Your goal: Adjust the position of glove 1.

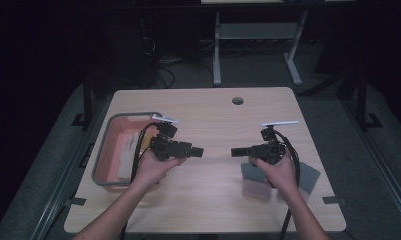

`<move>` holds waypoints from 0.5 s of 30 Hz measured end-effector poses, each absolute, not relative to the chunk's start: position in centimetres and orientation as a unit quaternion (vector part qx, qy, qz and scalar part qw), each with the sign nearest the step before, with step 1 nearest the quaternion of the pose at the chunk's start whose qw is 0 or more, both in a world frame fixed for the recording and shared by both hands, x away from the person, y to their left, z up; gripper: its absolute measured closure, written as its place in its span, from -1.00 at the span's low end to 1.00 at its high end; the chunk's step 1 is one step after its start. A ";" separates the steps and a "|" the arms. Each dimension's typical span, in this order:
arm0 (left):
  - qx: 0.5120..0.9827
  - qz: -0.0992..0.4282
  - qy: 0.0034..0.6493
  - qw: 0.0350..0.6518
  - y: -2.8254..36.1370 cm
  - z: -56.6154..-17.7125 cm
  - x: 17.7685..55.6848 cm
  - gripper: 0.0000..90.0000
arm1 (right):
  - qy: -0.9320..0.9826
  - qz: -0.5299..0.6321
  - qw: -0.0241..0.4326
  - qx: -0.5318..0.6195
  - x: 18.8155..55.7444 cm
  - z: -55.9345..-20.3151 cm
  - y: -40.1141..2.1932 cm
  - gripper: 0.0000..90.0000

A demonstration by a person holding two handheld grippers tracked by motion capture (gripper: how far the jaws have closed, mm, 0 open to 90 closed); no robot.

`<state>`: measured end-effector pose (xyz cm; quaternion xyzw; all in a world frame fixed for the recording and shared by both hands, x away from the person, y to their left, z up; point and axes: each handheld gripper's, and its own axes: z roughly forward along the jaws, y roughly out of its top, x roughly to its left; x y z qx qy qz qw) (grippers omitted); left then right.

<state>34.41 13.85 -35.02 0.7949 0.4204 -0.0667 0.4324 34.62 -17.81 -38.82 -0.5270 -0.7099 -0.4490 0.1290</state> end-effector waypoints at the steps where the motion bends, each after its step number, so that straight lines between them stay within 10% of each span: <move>1: 0.796 -0.069 0.418 0.433 13.6 -35.1 34.4 -0.22 | -0.708 -0.450 0.128 -0.528 34.5 -38.9 -18.0 0.08; 15: 0.805 -0.079 0.399 0.432 10.1 -36.2 34.1 -0.25 | -0.698 -0.451 0.106 -0.546 32.8 -39.9 -21.9 0.05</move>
